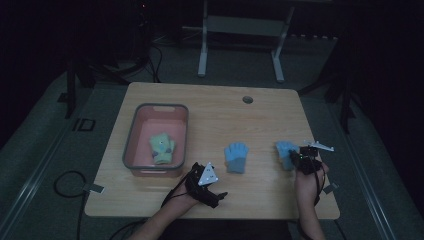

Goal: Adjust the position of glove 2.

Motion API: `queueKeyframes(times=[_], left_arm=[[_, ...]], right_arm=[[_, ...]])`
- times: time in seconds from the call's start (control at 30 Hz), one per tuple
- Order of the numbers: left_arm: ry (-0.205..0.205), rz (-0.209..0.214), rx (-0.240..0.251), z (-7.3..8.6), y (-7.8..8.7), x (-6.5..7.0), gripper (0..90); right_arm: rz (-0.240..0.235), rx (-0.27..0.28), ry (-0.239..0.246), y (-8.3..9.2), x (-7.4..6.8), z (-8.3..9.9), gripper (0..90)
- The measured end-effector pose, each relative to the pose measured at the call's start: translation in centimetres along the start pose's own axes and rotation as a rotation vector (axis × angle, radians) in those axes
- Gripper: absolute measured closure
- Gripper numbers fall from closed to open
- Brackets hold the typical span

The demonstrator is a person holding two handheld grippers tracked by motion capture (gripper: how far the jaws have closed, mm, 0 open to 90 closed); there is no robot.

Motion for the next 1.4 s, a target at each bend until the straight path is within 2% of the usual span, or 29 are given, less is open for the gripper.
queueKeyframes(times=[0.17,0.3,0.43,0.6,0.73,0.83,0.9,0.93,1.0,1.07,1.2,1.4], left_arm=[[0.003,-0.002,0.005,0.0,0.2,0.1,2.7],[0.006,-0.003,0.006,0.1,0.3,-0.1,2.7],[-0.008,0.0,0.004,0.1,0.2,0.1,2.7],[-0.012,0.001,-0.001,0.2,0.2,0.1,2.7],[-0.011,0.002,0.002,0.3,0.2,0.1,2.7],[-0.014,0.003,0.002,0.3,0.1,0.1,2.7],[-0.013,0.002,0.002,0.3,0.1,0.0,2.7],[-0.011,0.003,0.002,0.3,0.1,0.0,2.7],[-0.01,0.001,0.001,0.3,0.1,0.0,2.7],[-0.008,0.005,0.001,0.3,0.1,-0.1,2.7],[-0.008,0.005,0.0,0.3,0.1,0.0,2.7],[-0.009,0.008,0.002,0.3,0.1,0.0,2.7]], right_arm=[[0.012,-0.04,-0.014,-1.4,0.1,1.3,87.3],[0.007,-0.051,-0.033,-2.2,0.6,2.0,86.5],[0.008,-0.055,-0.014,-2.2,0.5,2.0,84.4],[-0.015,-0.044,0.018,-1.3,0.7,1.2,75.7],[-0.088,-0.026,0.057,-0.5,1.3,0.0,70.8],[-0.153,-0.015,0.119,-0.2,2.0,-0.6,69.9],[-0.22,0.0,0.17,0.0,2.4,-1.0,69.9],[-0.235,0.002,0.196,0.1,2.6,-1.2,69.9],[-0.3,-0.001,0.216,0.4,3.0,-1.4,69.9],[-0.341,-0.01,0.24,0.4,3.4,-1.6,70.1],[-0.397,-0.013,0.306,0.2,3.7,-1.8,70.8],[-0.403,-0.058,0.403,-1.4,3.3,-1.5,68.0]])
Point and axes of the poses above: each handheld gripper's, and its own axes: y roughly backward along the jaws, z roughly out of its underside, x roughly to its right, the point moved 3 cm from there along -y, roughly forward along the jaws, and after that the axes turned 2 degrees about y, right-handed, at the moved point
